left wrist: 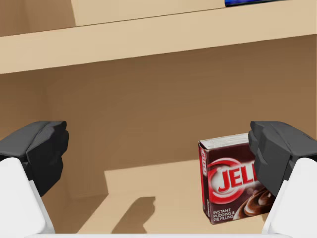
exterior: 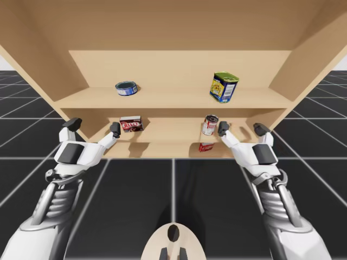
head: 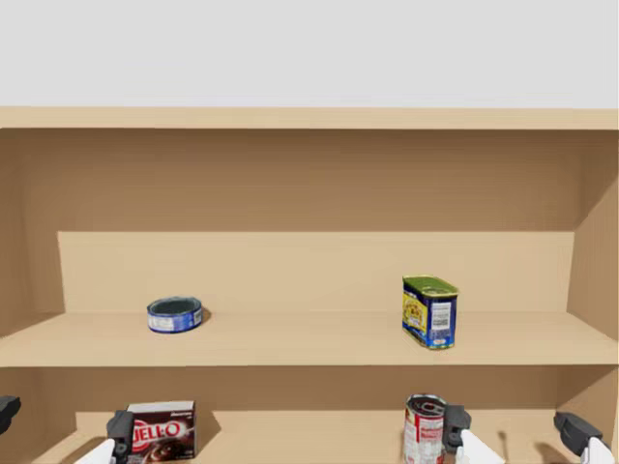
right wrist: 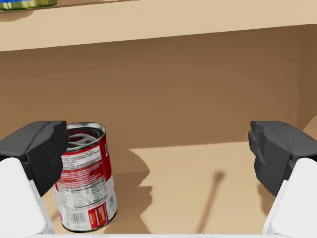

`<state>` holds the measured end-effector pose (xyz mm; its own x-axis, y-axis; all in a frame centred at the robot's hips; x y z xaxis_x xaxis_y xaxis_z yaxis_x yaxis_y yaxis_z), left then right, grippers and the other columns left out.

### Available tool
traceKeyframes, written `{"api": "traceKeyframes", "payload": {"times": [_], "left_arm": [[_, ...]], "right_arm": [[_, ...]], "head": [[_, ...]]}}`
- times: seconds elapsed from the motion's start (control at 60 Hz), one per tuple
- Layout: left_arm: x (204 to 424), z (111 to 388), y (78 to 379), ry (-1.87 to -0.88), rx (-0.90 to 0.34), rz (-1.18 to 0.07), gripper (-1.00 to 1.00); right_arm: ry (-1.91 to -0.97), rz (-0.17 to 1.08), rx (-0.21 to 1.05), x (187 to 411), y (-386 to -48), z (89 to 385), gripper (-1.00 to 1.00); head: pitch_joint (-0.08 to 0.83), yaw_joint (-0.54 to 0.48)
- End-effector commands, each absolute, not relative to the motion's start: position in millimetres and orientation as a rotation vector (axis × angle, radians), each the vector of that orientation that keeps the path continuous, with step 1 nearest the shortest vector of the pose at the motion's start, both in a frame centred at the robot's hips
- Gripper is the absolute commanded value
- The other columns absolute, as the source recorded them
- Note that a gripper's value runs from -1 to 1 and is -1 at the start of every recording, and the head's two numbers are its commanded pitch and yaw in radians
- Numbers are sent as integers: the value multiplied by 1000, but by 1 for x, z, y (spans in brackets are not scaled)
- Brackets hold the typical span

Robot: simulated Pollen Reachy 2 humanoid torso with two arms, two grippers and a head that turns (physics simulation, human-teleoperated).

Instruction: Look through the shelves, find the meat can, and take it.

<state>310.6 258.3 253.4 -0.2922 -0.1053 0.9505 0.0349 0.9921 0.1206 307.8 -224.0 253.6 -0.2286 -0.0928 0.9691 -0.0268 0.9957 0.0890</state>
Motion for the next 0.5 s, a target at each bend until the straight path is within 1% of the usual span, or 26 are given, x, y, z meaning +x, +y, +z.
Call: {"api": "traceKeyframes", "payload": {"times": [0.017, 0.067, 0.117, 0.15, 0.2, 0.25, 0.3, 0.383, 0.4, 0.5], "left_arm": [[311, 253, 258, -1862, 54, -140, -1000], [311, 253, 258, -1861, 55, -140, -1000], [311, 253, 258, -1861, 55, -140, -1000], [310, 253, 258, -1861, 56, -140, -1000], [310, 253, 258, -1861, 56, -140, -1000], [310, 253, 258, -1861, 57, -141, -1000], [310, 253, 258, -1861, 56, -142, -1000], [310, 253, 257, -1860, 54, -145, -1000], [310, 253, 257, -1860, 53, -146, -1000], [310, 253, 257, -1859, 51, -149, -1000]], "right_arm": [[-1808, -120, 113, 305, -218, 252, -1000], [-1818, -75, 137, 304, -218, 254, -1000], [-1811, -83, 143, 305, -218, 254, -1000], [-1814, -115, 116, 306, -217, 254, -1000], [-1800, -104, 114, 306, -217, 253, -1000], [-1793, -104, 70, 307, -217, 253, -1000], [-1779, -118, 92, 306, -218, 255, -1000], [-1798, -115, 84, 303, -217, 258, -1000], [-1800, -119, 91, 301, -216, 259, -1000], [-1811, -102, 84, 296, -213, 263, -1000]], "head": [[8, -13], [14, -14], [21, -15], [30, -20], [50, -34], [69, -54], [88, -88], [106, -147], [112, -176], [126, -240]]}}
